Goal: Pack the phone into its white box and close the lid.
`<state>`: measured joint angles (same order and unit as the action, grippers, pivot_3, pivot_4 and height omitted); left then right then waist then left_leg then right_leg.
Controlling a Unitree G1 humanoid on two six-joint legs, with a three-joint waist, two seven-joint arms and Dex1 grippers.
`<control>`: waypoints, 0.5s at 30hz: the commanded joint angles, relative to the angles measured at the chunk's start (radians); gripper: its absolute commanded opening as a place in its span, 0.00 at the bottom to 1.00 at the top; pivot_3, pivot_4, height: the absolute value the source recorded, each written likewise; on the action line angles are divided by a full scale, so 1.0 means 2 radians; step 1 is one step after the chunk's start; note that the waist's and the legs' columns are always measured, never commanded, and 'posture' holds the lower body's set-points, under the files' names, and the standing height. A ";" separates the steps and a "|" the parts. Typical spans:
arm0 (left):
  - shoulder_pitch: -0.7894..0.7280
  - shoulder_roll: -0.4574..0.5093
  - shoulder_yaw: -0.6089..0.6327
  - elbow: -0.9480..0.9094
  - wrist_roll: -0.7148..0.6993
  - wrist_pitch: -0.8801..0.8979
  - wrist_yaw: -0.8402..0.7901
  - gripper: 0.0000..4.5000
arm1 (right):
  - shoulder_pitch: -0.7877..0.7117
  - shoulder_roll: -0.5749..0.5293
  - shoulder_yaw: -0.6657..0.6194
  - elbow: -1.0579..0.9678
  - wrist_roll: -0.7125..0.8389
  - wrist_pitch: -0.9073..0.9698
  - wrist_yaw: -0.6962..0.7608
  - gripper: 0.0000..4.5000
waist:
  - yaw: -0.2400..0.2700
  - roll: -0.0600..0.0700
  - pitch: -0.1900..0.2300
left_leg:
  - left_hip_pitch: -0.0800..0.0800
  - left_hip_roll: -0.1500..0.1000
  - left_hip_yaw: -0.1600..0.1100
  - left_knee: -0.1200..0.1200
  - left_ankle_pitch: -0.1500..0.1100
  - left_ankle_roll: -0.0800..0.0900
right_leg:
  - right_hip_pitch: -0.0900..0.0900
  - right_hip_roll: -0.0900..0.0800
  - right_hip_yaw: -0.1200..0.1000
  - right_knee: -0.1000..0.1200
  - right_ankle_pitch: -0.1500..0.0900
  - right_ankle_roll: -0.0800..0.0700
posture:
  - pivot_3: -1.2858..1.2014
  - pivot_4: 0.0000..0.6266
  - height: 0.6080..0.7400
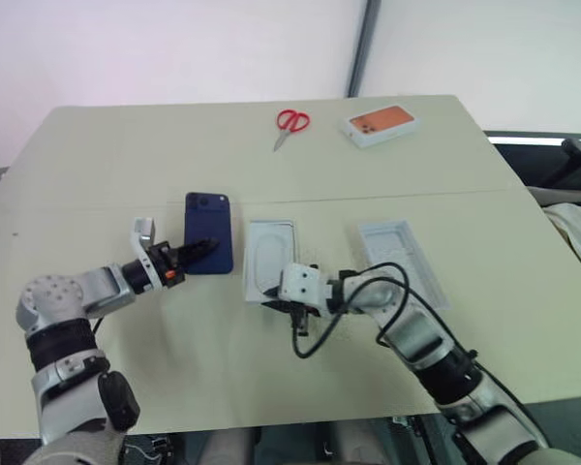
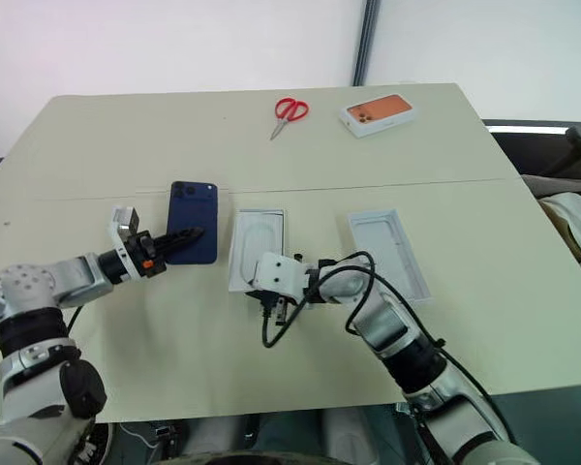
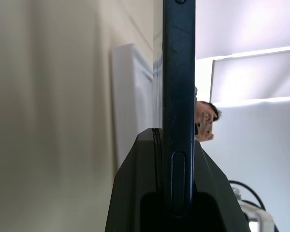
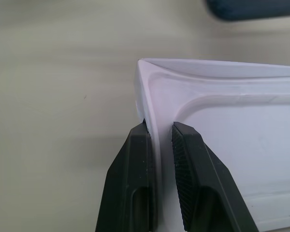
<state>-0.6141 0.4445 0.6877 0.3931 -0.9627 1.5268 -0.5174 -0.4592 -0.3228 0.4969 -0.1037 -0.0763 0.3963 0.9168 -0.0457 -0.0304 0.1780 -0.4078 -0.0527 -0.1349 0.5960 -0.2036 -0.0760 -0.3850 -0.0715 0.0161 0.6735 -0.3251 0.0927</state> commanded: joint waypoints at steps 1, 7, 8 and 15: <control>-0.021 0.000 0.024 -0.017 -0.026 0.017 0.013 0.00 | 0.003 0.011 0.011 0.010 0.018 0.036 0.012 0.18 | 0.000 0.000 0.000 | 0.000 0.001 0.000 0.000 0.000 0.000 | 0.000 0.000 0.000 0.000 0.000 0.000 | 0.52 0.24 1.00; -0.008 -0.008 0.019 -0.031 -0.026 0.021 0.019 0.00 | -0.001 -0.007 0.018 0.004 0.008 0.029 0.014 0.68 | 0.001 0.000 0.000 | 0.000 0.005 0.000 0.000 0.000 -0.001 | 0.000 0.004 0.001 0.001 0.001 -0.001 | 0.52 0.24 1.00; -0.007 -0.009 0.019 -0.032 -0.027 0.022 0.020 0.00 | -0.001 -0.008 0.019 0.004 0.007 0.023 0.013 0.68 | 0.001 0.000 0.000 | 0.000 0.005 0.000 0.000 0.001 -0.001 | -0.001 0.004 0.001 0.001 0.001 -0.002 | 0.52 0.24 1.00; -0.001 -0.018 0.020 -0.046 -0.028 0.030 0.025 0.00 | -0.005 -0.009 0.006 -0.008 0.031 0.047 0.018 0.68 | 0.002 0.000 0.000 | 0.000 0.006 0.000 0.000 0.001 -0.002 | -0.001 0.004 0.001 0.001 0.001 -0.002 | 0.52 0.24 1.00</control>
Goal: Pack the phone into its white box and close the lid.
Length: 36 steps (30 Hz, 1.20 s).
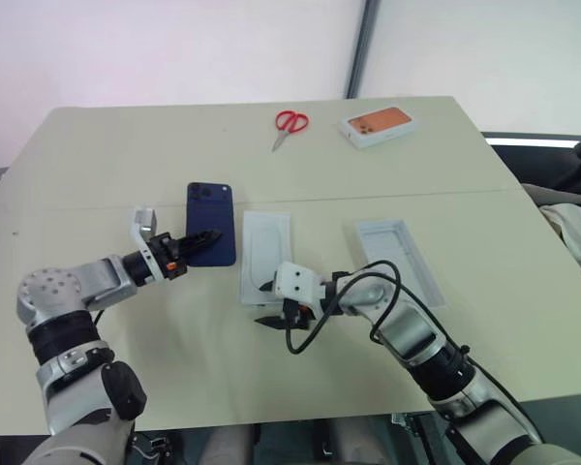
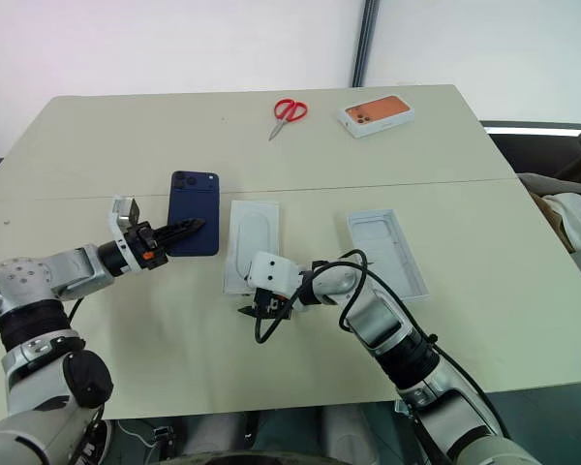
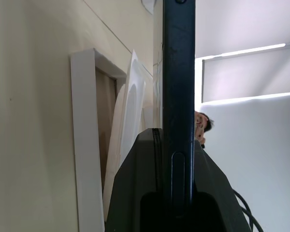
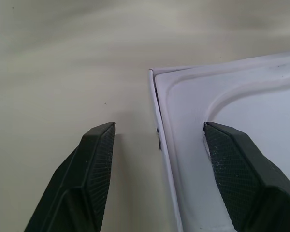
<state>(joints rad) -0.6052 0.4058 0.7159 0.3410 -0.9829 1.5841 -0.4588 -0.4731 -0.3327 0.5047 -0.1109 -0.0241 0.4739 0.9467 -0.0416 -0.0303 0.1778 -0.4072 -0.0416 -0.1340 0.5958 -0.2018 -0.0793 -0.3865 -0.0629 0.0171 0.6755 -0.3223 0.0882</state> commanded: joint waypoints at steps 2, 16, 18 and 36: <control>-0.006 0.001 0.007 -0.020 -0.019 0.002 -0.003 0.00 | 0.002 -0.005 0.002 -0.005 0.006 0.009 0.003 0.68 | 0.000 0.000 0.000 | 0.000 0.000 0.000 0.000 0.000 0.000 | 0.000 0.000 0.000 0.000 0.000 0.000 | 0.52 0.24 1.00; 0.011 -0.001 -0.011 -0.023 -0.018 0.000 -0.011 0.00 | -0.038 -0.029 -0.031 -0.063 0.051 0.075 0.017 0.68 | 0.000 0.000 0.000 | -0.001 0.000 0.000 0.000 0.000 0.000 | -0.001 0.000 0.000 0.000 0.000 0.000 | 0.52 0.24 1.00; 0.013 0.002 -0.011 -0.019 -0.015 -0.005 -0.011 0.00 | -0.044 -0.015 -0.059 -0.061 0.078 0.095 0.010 0.68 | -0.001 0.000 0.000 | -0.001 0.000 0.000 0.000 0.000 0.000 | -0.001 0.000 0.000 0.000 0.000 0.000 | 0.52 0.24 1.00; 0.005 0.022 0.026 0.011 -0.036 -0.001 -0.018 0.00 | -0.096 0.051 -0.055 0.127 0.015 -0.043 -0.099 0.02 | -0.002 0.000 0.000 | -0.001 0.001 0.001 0.000 0.000 -0.001 | -0.003 0.000 0.001 0.001 0.001 -0.001 | 0.52 0.24 1.00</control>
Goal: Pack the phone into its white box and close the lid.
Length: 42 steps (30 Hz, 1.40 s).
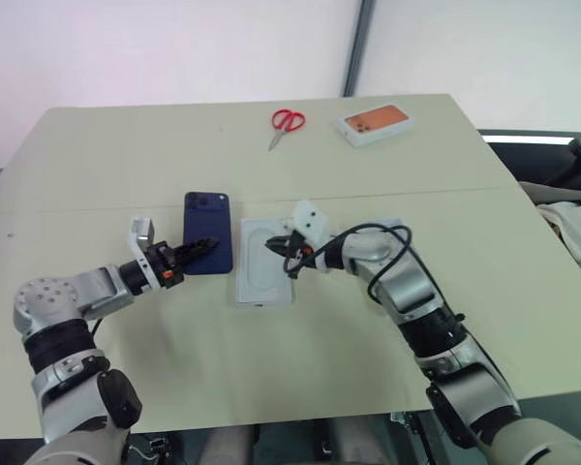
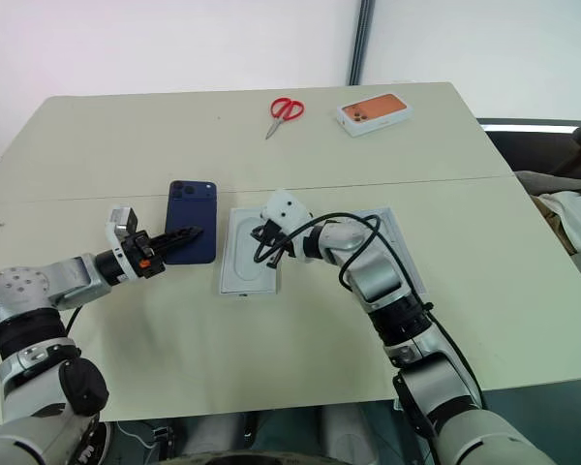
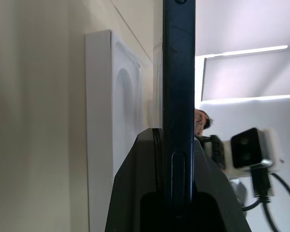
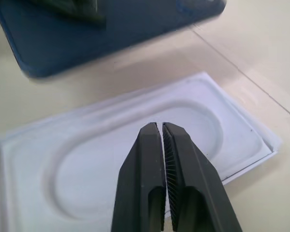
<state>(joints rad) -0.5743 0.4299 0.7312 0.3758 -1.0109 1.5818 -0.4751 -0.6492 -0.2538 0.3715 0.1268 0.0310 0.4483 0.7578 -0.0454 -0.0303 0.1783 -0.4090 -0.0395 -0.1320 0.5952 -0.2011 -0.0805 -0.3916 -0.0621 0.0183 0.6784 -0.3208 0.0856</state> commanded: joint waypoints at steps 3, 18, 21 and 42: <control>-0.008 0.010 0.021 -0.010 -0.023 0.001 -0.006 0.00 | -0.001 0.017 0.025 0.026 -0.026 -0.043 -0.006 0.02 | 0.001 0.000 0.000 | 0.000 0.000 0.000 0.000 0.000 0.000 | 0.000 0.000 0.000 0.001 0.000 0.000 | 0.52 0.24 1.00; -0.008 -0.003 0.023 -0.022 -0.022 0.004 0.010 0.00 | 0.024 -0.006 0.052 0.002 -0.066 -0.047 0.017 0.02 | 0.001 0.000 0.000 | 0.000 0.000 0.000 0.000 0.000 -0.001 | 0.000 0.000 0.000 0.001 0.000 0.000 | 0.52 0.24 1.00; -0.008 -0.010 0.018 -0.026 -0.025 0.011 0.014 0.00 | 0.018 -0.001 0.035 0.002 -0.063 -0.047 0.007 0.02 | 0.001 0.000 0.000 | 0.000 0.000 0.000 0.001 0.000 -0.001 | 0.000 0.000 0.000 0.001 0.000 0.000 | 0.52 0.24 1.00; 0.057 -0.139 -0.057 -0.113 -0.097 -0.012 0.129 0.00 | 0.084 -0.135 -0.103 -0.081 0.051 -0.011 0.056 0.02 | 0.001 0.000 0.000 | 0.001 0.000 0.002 0.001 0.000 0.000 | 0.001 0.000 0.001 0.001 0.000 0.000 | 0.52 0.24 1.00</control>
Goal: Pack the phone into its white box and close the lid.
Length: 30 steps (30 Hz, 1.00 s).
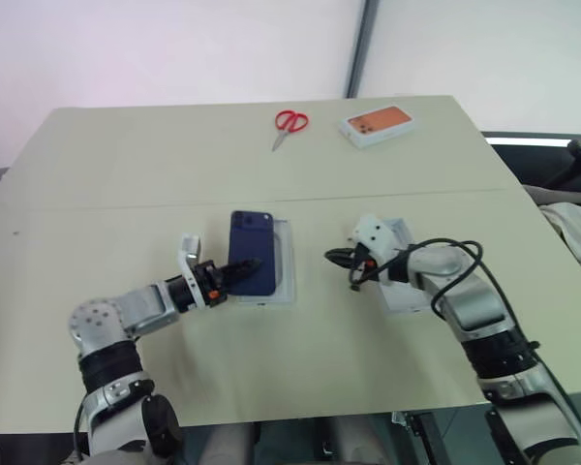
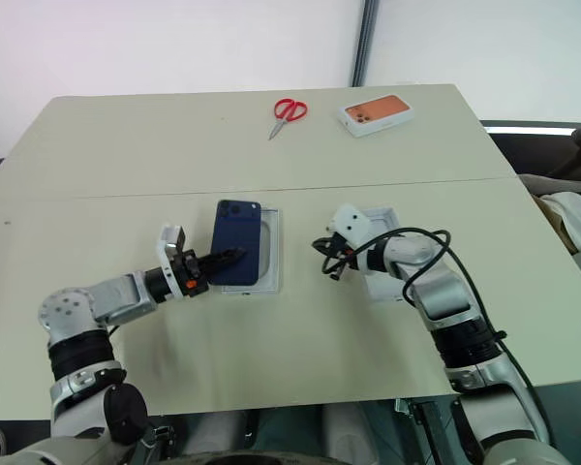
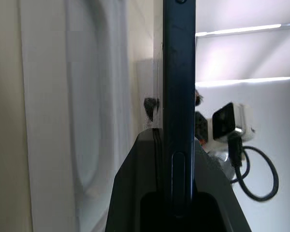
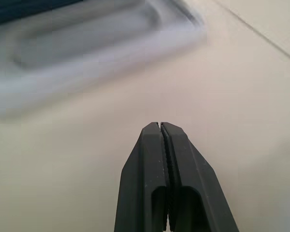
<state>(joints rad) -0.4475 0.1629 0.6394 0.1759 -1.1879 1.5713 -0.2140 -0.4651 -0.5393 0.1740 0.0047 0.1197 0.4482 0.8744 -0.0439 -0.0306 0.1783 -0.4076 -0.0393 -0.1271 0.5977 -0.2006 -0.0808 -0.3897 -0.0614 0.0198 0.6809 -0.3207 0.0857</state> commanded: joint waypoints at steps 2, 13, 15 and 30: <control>-0.004 -0.007 -0.020 -0.014 -0.006 -0.012 0.000 0.00 | -0.009 0.011 -0.002 -0.022 0.007 -0.009 -0.006 0.02 | 0.001 0.000 0.000 | 0.000 0.000 0.000 0.000 0.000 0.000 | 0.000 0.001 0.000 0.000 0.000 0.000 | 0.52 0.24 1.00; -0.004 -0.003 -0.029 -0.009 -0.011 -0.031 0.004 0.36 | -0.006 0.011 0.002 -0.013 0.002 -0.019 -0.013 0.00 | 0.002 0.000 0.000 | 0.000 0.000 0.000 0.000 0.000 0.000 | 0.000 0.001 0.000 0.000 0.000 0.000 | 0.52 0.24 1.00; -0.003 -0.002 -0.031 -0.011 -0.010 -0.035 0.007 0.57 | -0.006 0.010 0.002 -0.012 0.001 -0.020 -0.013 0.00 | 0.002 0.000 0.000 | 0.000 0.000 0.000 0.000 0.000 0.000 | 0.000 0.001 0.000 0.000 0.000 0.000 | 0.52 0.24 1.00; -0.023 0.025 -0.050 -0.020 -0.041 -0.029 0.017 0.99 | -0.017 0.022 0.006 0.000 0.002 -0.020 -0.016 0.00 | 0.001 0.000 0.000 | 0.001 0.000 0.000 0.001 0.001 -0.001 | 0.001 0.002 0.000 0.000 0.000 0.000 | 0.52 0.24 1.00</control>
<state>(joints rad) -0.4801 0.1979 0.5438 0.1491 -1.2562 1.5154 -0.1814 -0.4758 -0.4990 0.1886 0.0093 0.1214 0.4281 0.8425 -0.0416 -0.0301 0.1781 -0.4062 -0.0384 -0.1267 0.5992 -0.1994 -0.0819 -0.3873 -0.0580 0.0196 0.6813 -0.3205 0.0854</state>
